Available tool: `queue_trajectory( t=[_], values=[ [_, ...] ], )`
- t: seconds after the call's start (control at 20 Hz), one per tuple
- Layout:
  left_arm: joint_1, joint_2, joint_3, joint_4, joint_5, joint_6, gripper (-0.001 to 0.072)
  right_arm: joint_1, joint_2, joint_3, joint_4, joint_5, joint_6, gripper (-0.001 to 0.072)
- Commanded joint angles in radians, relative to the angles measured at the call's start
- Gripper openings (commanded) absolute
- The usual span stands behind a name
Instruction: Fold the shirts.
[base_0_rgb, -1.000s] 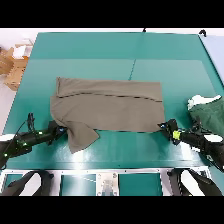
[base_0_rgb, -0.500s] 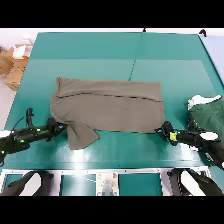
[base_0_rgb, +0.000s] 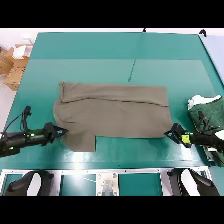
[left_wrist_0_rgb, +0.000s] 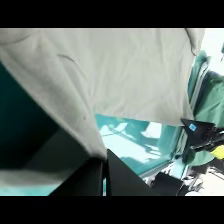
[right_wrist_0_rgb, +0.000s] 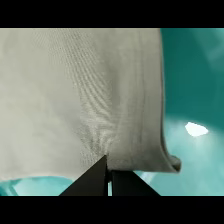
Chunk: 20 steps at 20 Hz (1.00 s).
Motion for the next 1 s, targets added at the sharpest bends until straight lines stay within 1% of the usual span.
queue_trajectory(
  t=[0.0, 0.05, 0.15, 0.2, 0.3, 0.45, 0.55, 0.65, 0.75, 0.85, 0.95],
  values=[
    [-0.008, 0.151, 0.005, 0.076, -0.074, -0.148, 0.0019, -0.014, 0.056, 0.035, -0.084, 0.135, 0.048, 0.0015],
    [-0.008, 0.164, 0.018, 0.077, -0.066, -0.164, 0.0019, -0.014, 0.064, 0.063, -0.108, 0.141, 0.061, 0.0015],
    [-0.008, 0.159, 0.089, 0.078, -0.013, -0.188, 0.0019, -0.013, 0.063, 0.150, -0.101, 0.135, 0.082, 0.0015],
    [-0.008, 0.142, 0.136, 0.084, 0.008, -0.188, 0.0018, -0.011, 0.051, 0.194, -0.089, 0.125, 0.082, 0.0015],
    [-0.008, 0.051, 0.238, 0.091, 0.032, -0.179, 0.0019, -0.002, -0.016, 0.287, -0.072, 0.106, 0.082, 0.0015],
    [-0.008, -0.144, 0.383, 0.078, 0.046, -0.136, 0.0018, 0.055, -0.199, 0.443, -0.069, 0.082, 0.082, 0.0015],
    [-0.023, -0.274, 0.485, 0.037, 0.060, -0.100, 0.0018, 0.111, -0.325, 0.555, -0.039, 0.041, 0.082, 0.0015],
    [-0.104, -0.406, 0.592, 0.039, 0.128, -0.091, 0.0018, 0.169, -0.455, 0.671, -0.032, 0.006, 0.082, 0.0015],
    [-0.191, -0.570, 0.710, 0.039, 0.164, -0.090, 0.0019, 0.207, -0.589, 0.782, -0.031, -0.008, 0.093, 0.0015],
    [-0.234, -0.740, 0.832, 0.038, 0.170, -0.095, 0.0019, 0.223, -0.713, 0.888, -0.020, -0.023, 0.102, 0.0015],
    [-0.245, -0.872, 0.932, 0.038, 0.190, -0.108, 0.0019, 0.230, -0.830, 0.986, -0.017, -0.023, 0.102, 0.0016]
  ],
)
